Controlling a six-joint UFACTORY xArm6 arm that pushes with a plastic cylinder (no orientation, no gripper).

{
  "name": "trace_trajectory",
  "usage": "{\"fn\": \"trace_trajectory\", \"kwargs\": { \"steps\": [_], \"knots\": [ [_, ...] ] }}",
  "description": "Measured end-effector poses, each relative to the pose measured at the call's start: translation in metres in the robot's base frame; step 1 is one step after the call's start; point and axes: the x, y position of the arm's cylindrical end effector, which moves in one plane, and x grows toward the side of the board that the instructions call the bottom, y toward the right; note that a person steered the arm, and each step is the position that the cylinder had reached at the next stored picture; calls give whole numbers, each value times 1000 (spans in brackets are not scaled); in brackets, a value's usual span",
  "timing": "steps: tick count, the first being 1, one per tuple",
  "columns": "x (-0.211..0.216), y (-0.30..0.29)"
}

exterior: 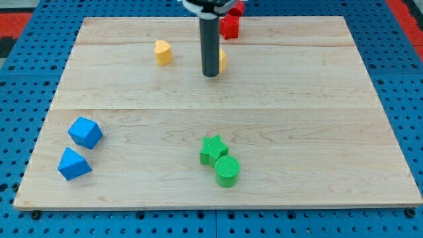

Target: Keep yellow blocks in a horizontal line

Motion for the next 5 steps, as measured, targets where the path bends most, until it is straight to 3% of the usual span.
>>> {"fn": "trace_trajectory", "kwargs": {
  "steps": [1,2,3,4,5],
  "knots": [
    [-24,0],
    [-15,-12],
    [41,-66],
    [26,-178],
    [-22,-165]
  ]
}}
